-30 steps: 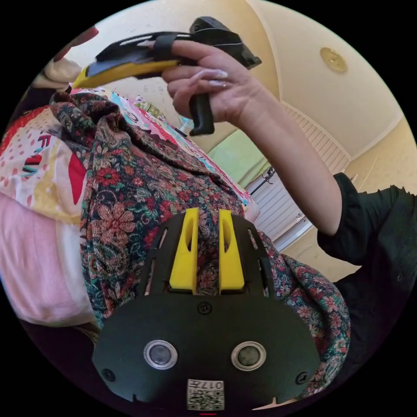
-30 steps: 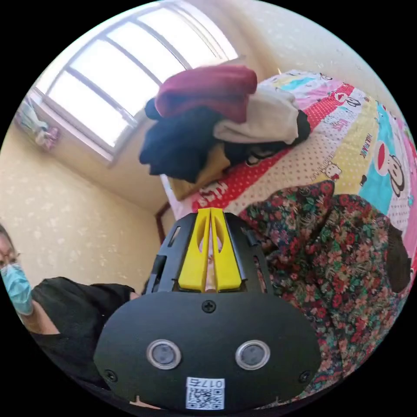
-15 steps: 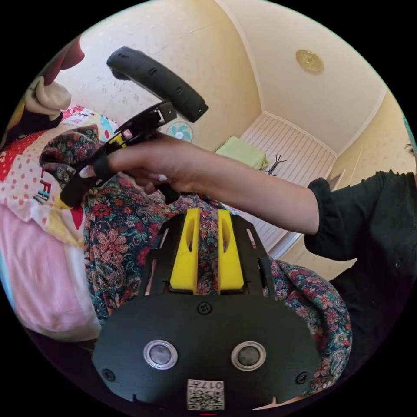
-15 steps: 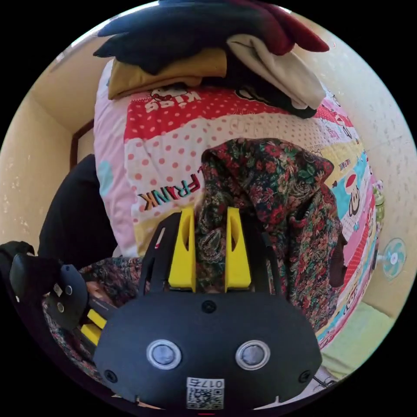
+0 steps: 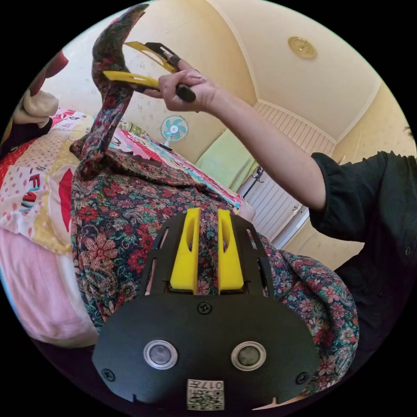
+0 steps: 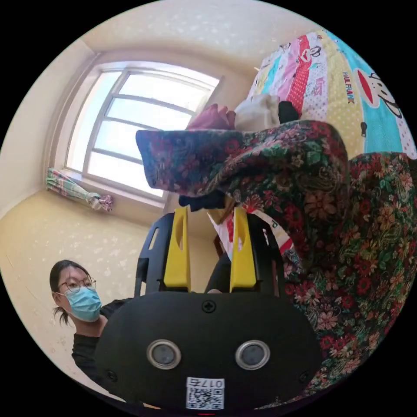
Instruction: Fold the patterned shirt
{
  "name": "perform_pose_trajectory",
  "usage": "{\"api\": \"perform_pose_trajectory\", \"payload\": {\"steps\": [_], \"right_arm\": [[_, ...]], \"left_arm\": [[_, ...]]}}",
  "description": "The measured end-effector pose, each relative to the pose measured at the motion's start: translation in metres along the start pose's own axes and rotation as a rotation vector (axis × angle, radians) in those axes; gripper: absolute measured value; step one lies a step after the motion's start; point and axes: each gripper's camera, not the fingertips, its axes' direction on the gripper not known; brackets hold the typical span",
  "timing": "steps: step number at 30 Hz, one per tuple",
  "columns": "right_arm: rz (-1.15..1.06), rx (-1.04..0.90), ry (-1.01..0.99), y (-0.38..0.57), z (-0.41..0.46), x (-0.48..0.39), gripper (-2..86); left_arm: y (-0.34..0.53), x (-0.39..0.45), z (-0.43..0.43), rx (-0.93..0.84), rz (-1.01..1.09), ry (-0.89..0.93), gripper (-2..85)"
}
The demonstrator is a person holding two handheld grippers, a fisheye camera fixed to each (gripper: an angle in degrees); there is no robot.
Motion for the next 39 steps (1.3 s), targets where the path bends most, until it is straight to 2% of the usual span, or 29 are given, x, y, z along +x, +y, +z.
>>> {"api": "perform_pose_trajectory", "payload": {"steps": [2,4,7,9,11,14,19,22,24,26,28,29,31,33,36,39], "right_arm": [[0.041,-0.182,0.074,0.037,0.045,0.036,12.5],[0.037,-0.224,0.118,0.059,0.060,0.046,11.7],[-0.077,-0.140,0.134,0.068,0.055,0.020,10.7],[-0.173,-0.069,0.235,0.062,0.049,-0.012,10.6],[-0.284,-0.013,0.456,0.046,0.056,-0.054,11.0],[-0.387,-0.067,0.706,0.017,0.099,-0.083,11.6],[-0.423,-0.282,1.006,-0.013,0.201,-0.054,11.6],[-0.407,-0.229,1.297,-0.013,0.235,-0.039,6.6],[-0.419,-0.092,1.252,-0.009,0.229,-0.061,3.8],[-0.416,0.063,1.008,-0.007,0.201,-0.095,3.4],[-0.372,0.157,0.928,-0.013,0.176,-0.106,3.6],[-0.337,0.173,0.949,-0.020,0.164,-0.106,3.9],[-0.270,0.165,1.027,-0.027,0.150,-0.102,6.4],[-0.293,0.164,1.042,-0.021,0.141,-0.108,8.9],[-0.510,0.109,0.993,0.011,0.150,-0.130,10.8],[-0.548,-0.127,1.069,0.030,0.180,-0.117,12.6]], "left_arm": [[-0.001,-0.004,-0.006,0.018,-0.019,0.004,6.8],[-0.001,-0.012,-0.012,0.041,-0.062,0.022,6.7],[0.000,-0.021,-0.017,0.063,-0.114,0.049,6.6],[0.000,-0.024,-0.019,0.071,-0.123,0.046,6.6],[-0.002,-0.024,-0.021,0.070,-0.118,0.021,6.6],[-0.003,-0.024,-0.025,0.074,-0.106,-0.031,6.9],[-0.003,-0.023,-0.031,0.083,-0.085,-0.119,7.5],[-0.004,-0.026,-0.031,0.070,-0.091,-0.122,7.5],[-0.004,-0.028,-0.032,0.068,-0.096,-0.124,7.5],[-0.004,-0.030,-0.035,0.078,-0.100,-0.120,7.5],[-0.007,-0.033,-0.038,0.099,-0.103,-0.091,7.5],[-0.008,-0.034,-0.039,0.101,-0.101,-0.085,7.5],[-0.012,-0.037,-0.039,0.096,-0.103,-0.082,7.4],[-0.012,-0.040,-0.041,0.096,-0.111,-0.074,7.4],[-0.012,-0.045,-0.047,0.124,-0.128,-0.071,7.4],[-0.013,-0.053,-0.049,0.147,-0.160,-0.051,7.5]]}}
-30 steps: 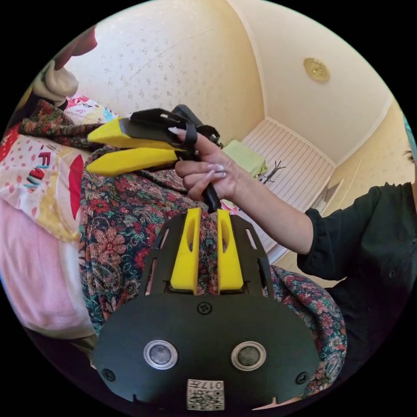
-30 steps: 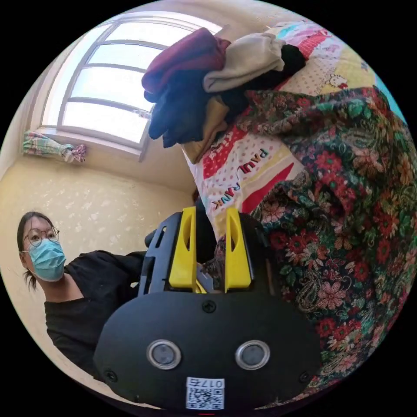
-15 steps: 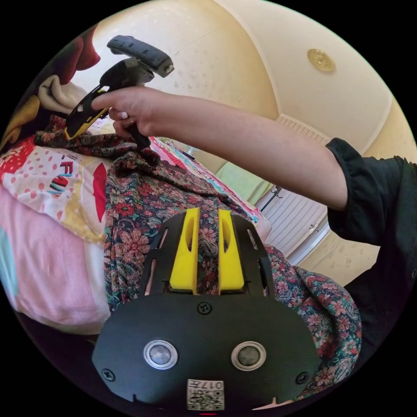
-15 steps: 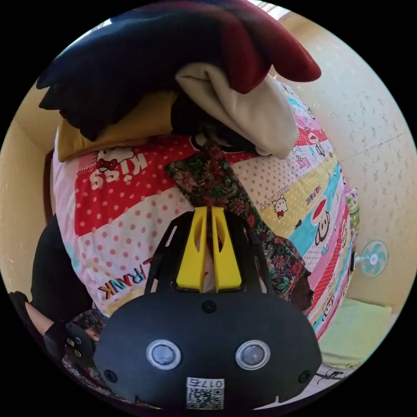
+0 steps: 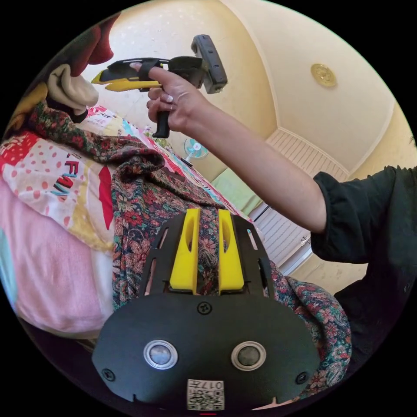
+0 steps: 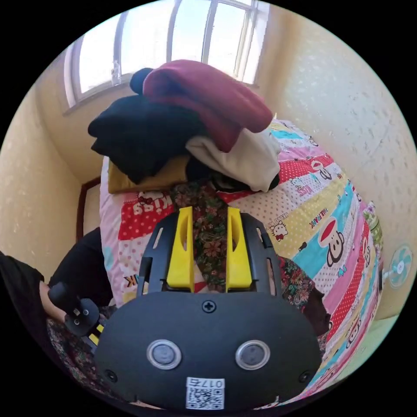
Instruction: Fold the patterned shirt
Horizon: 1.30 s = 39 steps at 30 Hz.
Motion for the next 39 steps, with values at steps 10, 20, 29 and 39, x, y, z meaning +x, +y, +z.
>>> {"api": "perform_pose_trajectory", "payload": {"steps": [10,20,29,39], "right_arm": [[0.232,-0.099,-0.219,0.012,-0.021,0.063,3.2],[1.234,0.858,-0.172,0.242,-0.280,0.254,1.2],[1.560,0.567,-0.249,0.448,-0.238,0.261,2.4],[1.335,0.409,0.210,0.413,-0.348,0.326,9.7]], "left_arm": [[0.006,-0.010,0.010,-0.020,-0.030,-0.016,7.4],[0.024,-0.019,0.023,-0.017,-0.063,-0.072,6.9],[0.038,-0.009,0.051,-0.034,-0.034,-0.134,7.3],[0.063,0.046,0.056,0.151,0.207,-0.684,7.6]]}}
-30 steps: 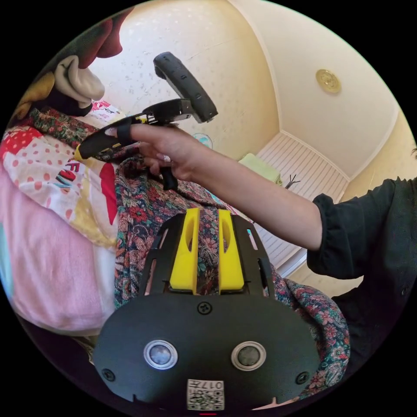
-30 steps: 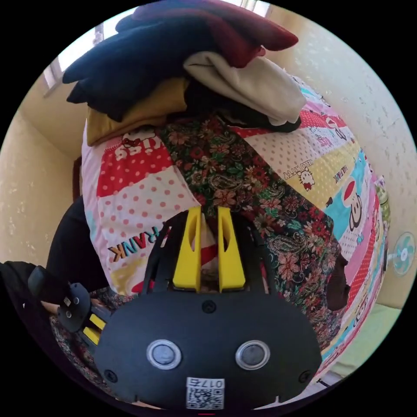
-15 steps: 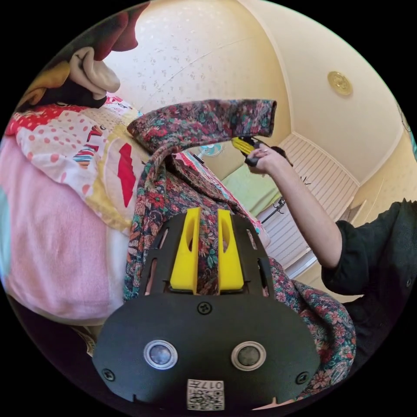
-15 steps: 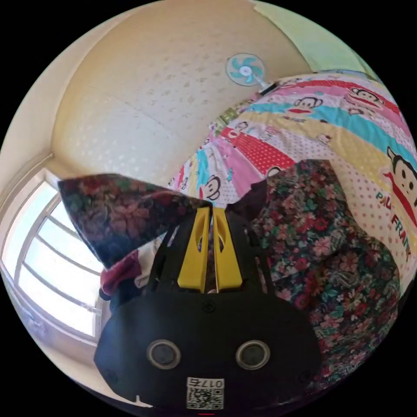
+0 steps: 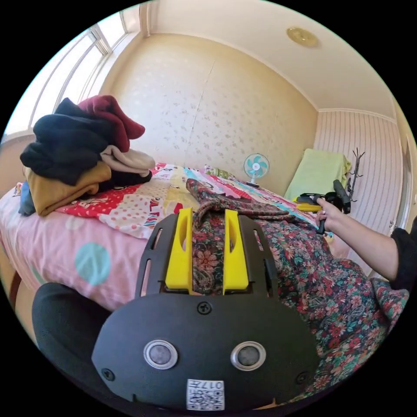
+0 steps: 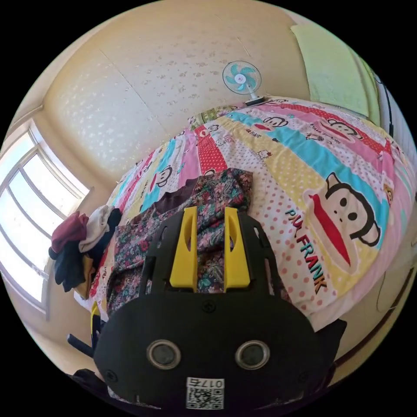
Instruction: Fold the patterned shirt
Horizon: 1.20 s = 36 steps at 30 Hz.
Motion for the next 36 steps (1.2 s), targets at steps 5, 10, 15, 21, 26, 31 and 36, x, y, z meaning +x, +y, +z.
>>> {"api": "perform_pose_trajectory", "payload": {"steps": [5,10,15,21,26,31,36], "right_arm": [[0.006,-0.259,0.051,-0.038,0.071,0.019,10.0],[-0.045,-0.010,-0.066,-0.034,-0.016,-0.004,4.7],[0.090,0.175,0.069,0.007,-0.073,0.016,1.4],[0.135,0.005,-0.193,0.015,-0.057,0.056,0.8],[0.017,0.037,-0.265,0.012,-0.080,0.030,1.7],[-0.334,-0.048,-0.158,0.012,-0.082,-0.042,1.8],[-0.388,-0.117,-0.013,0.014,-0.072,-0.067,0.9]], "left_arm": [[0.015,-0.007,0.039,-0.201,-0.095,0.027,5.6],[-0.004,0.012,0.027,-0.294,0.014,0.073,1.1],[-0.013,0.027,0.018,-0.335,-0.042,-0.013,1.6],[-0.053,0.024,-0.001,-0.201,-0.239,-0.123,4.0],[-0.116,0.083,0.037,-0.088,0.034,0.134,7.6],[-0.151,0.148,0.147,-0.233,0.239,0.338,7.5],[-0.071,0.143,0.264,-0.602,0.382,-0.174,7.4]]}}
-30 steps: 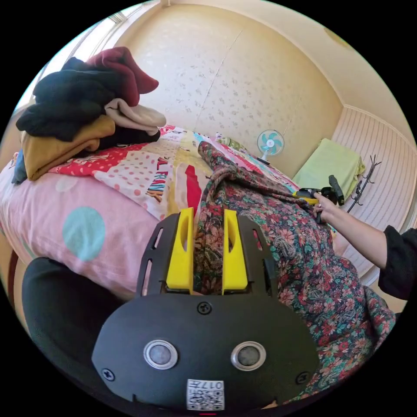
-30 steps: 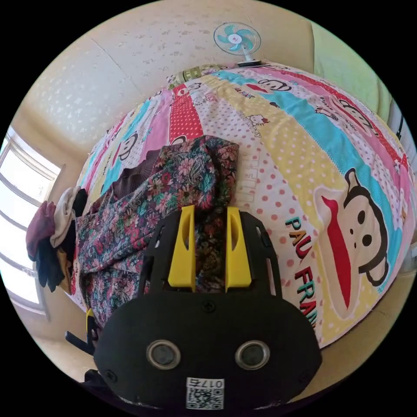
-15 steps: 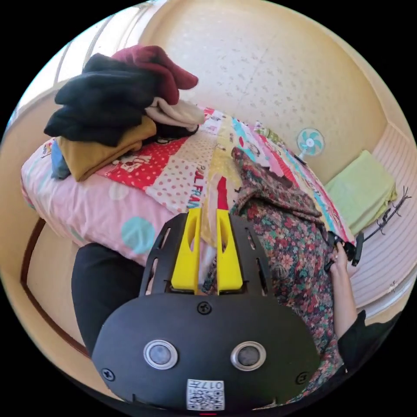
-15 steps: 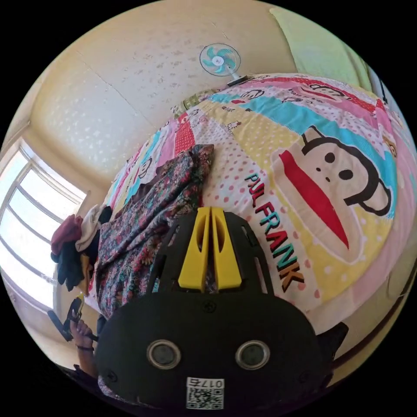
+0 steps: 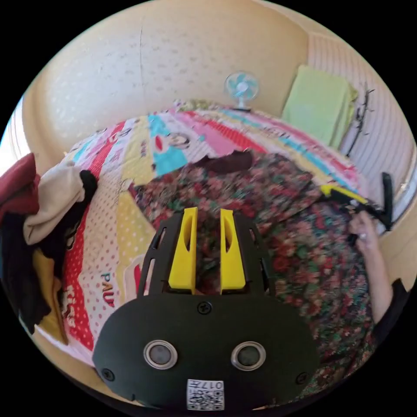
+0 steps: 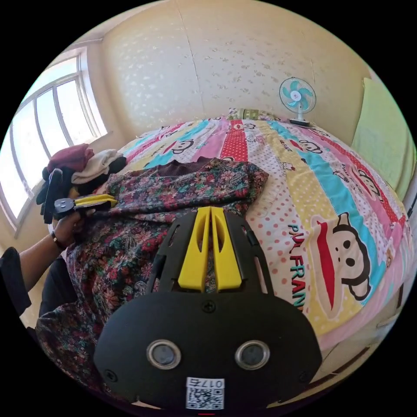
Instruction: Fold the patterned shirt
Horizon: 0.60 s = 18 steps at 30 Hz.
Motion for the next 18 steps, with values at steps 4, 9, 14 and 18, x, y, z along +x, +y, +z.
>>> {"api": "perform_pose_trajectory", "payload": {"steps": [4,9,14,18], "right_arm": [[0.094,-0.123,-0.137,-0.006,0.014,0.023,0.5],[0.116,-0.081,-0.258,0.001,0.004,0.028,0.5],[0.080,-0.010,-0.293,0.014,-0.015,0.012,1.4],[0.055,0.019,-0.283,0.026,-0.029,-0.005,2.7]], "left_arm": [[0.007,-0.014,-0.014,0.036,-0.116,-0.052,4.5],[0.053,-0.050,-0.064,0.163,-0.207,0.070,5.4],[0.140,-0.077,-0.131,0.233,-0.038,0.508,6.3],[0.218,-0.087,-0.177,0.138,0.223,1.107,9.3]]}}
